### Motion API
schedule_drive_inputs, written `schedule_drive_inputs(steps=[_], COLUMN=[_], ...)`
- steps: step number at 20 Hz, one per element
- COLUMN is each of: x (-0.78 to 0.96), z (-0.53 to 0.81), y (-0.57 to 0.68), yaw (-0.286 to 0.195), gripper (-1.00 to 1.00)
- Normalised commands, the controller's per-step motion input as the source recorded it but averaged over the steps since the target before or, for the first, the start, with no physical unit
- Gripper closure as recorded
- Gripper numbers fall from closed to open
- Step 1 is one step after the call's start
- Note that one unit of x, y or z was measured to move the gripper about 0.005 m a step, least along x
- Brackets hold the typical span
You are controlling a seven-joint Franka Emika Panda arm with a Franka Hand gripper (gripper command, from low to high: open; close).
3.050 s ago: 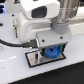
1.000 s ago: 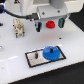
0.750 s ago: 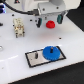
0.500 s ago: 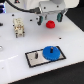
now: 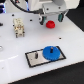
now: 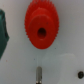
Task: Insert the blue gear onto the right peg, followed by the red gear
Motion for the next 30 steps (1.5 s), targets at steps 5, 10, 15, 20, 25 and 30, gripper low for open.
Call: schedule_drive_inputs(steps=[5,10,15,20,25,30], x=[-0.36,-0.24,-0.22,-0.16,0.02,0.30], z=[-0.32,-0.20,-0.11,-0.07,0.30,0.58], y=[0.07,0.08,0.08,0.04,0.01,-0.06], yaw=[0.000,0.000,0.000,0.000,0.000,0.000], gripper=[-1.00,1.00,1.00,1.00,1.00,1.00])
